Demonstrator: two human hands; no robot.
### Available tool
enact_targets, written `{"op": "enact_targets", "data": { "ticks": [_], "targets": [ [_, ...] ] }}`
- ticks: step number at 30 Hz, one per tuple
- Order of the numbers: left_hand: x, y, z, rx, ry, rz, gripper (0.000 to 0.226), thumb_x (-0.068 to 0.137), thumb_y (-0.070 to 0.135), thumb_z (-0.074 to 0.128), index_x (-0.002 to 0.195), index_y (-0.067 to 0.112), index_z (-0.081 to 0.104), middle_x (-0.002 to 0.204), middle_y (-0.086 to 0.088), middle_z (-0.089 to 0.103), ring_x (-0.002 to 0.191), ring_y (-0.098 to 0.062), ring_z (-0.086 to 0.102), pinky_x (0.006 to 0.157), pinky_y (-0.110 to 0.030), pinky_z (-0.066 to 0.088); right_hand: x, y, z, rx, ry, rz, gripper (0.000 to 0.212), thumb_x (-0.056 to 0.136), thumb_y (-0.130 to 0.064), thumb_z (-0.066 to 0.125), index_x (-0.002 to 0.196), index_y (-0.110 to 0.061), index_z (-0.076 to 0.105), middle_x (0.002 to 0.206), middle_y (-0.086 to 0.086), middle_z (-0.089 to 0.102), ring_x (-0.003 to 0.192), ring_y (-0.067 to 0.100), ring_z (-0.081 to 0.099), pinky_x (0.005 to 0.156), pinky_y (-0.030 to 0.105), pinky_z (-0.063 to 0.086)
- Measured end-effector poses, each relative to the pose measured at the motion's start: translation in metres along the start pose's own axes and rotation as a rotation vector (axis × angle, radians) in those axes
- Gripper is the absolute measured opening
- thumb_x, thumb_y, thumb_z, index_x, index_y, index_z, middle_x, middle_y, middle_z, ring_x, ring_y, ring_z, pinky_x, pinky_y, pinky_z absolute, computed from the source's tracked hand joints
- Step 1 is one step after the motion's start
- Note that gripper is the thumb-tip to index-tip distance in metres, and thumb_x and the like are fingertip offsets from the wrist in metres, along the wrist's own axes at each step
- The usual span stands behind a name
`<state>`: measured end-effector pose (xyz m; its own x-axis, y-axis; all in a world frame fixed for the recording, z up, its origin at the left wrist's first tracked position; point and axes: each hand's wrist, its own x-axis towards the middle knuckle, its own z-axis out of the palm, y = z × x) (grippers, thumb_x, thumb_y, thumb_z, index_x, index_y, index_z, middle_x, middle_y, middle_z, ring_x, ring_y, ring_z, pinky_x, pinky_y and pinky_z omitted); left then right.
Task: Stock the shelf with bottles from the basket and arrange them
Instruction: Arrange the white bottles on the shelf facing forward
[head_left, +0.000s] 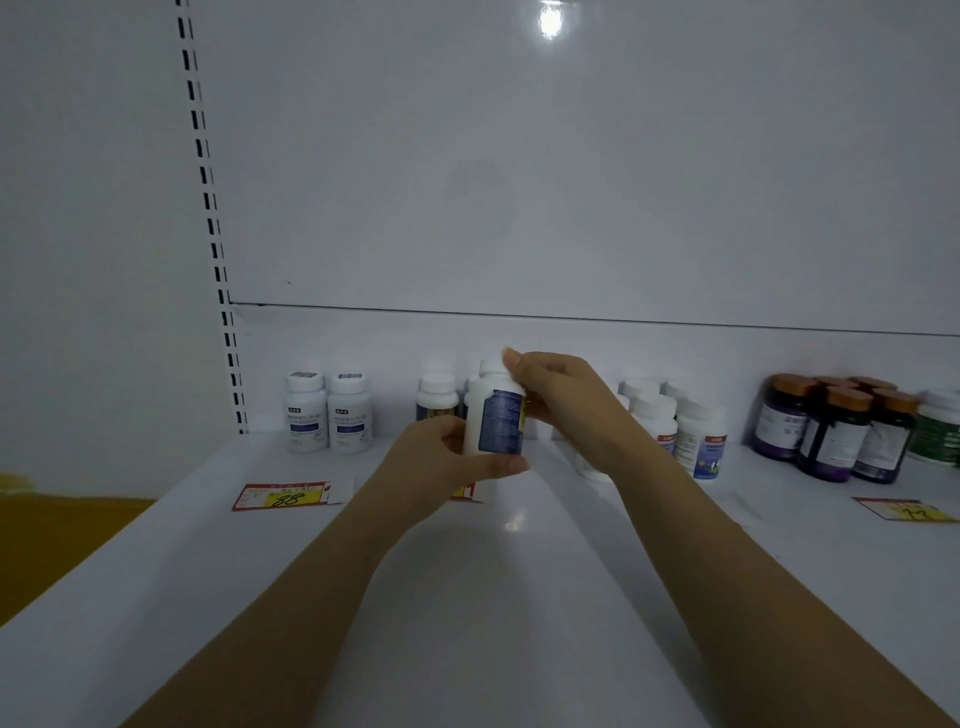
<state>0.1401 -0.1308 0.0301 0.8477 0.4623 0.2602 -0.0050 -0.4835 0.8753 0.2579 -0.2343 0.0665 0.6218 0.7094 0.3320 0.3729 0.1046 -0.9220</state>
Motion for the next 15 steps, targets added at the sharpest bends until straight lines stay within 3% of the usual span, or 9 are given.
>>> {"op": "enact_targets", "data": {
  "ticks": [2, 4, 7, 15],
  "targets": [
    [0.0, 0.0, 0.0, -0.014, 0.015, 0.011, 0.04, 0.068, 0.034, 0.081, 0.102, 0.023, 0.065, 0.096, 0.002, 0.071, 0.087, -0.013, 0.067, 0.062, -0.01, 0.049, -0.002, -0.002, 0.0, 0.023, 0.001, -0.03, 0.035, 0.097, -0.033, 0.052, 0.102, -0.003, 0.07, 0.104, 0.017, 0.07, 0.1, 0.027, 0.066, 0.091, 0.031, 0.054],
    [0.0, 0.0, -0.001, -0.022, 0.043, 0.019, 0.043, 0.067, 0.032, 0.082, 0.102, 0.023, 0.06, 0.092, 0.008, 0.067, 0.083, -0.007, 0.064, 0.058, -0.008, 0.048, -0.003, -0.005, 0.0, 0.042, 0.003, -0.054, 0.03, 0.097, -0.03, 0.05, 0.11, -0.009, 0.068, 0.109, 0.012, 0.069, 0.104, 0.022, 0.065, 0.089, 0.027, 0.055],
    [0.001, 0.0, 0.0, -0.029, 0.1, 0.027, 0.054, 0.063, 0.031, 0.085, 0.105, 0.023, 0.052, 0.099, 0.007, 0.064, 0.085, -0.007, 0.062, 0.064, -0.012, 0.048, -0.004, -0.008, 0.001, 0.058, -0.026, -0.084, 0.03, 0.099, -0.026, 0.048, 0.121, -0.013, 0.063, 0.118, 0.005, 0.066, 0.111, 0.018, 0.062, 0.091, 0.026, 0.053],
    [0.0, -0.001, 0.001, 0.009, 0.11, 0.041, 0.059, 0.061, 0.032, 0.086, 0.107, 0.022, 0.051, 0.097, 0.009, 0.063, 0.082, -0.003, 0.061, 0.059, -0.009, 0.045, -0.008, -0.01, 0.003, 0.01, -0.06, -0.111, 0.027, 0.092, -0.027, 0.059, 0.118, -0.022, 0.064, 0.112, 0.009, 0.067, 0.104, 0.02, 0.065, 0.093, 0.03, 0.054]
  ]
}}
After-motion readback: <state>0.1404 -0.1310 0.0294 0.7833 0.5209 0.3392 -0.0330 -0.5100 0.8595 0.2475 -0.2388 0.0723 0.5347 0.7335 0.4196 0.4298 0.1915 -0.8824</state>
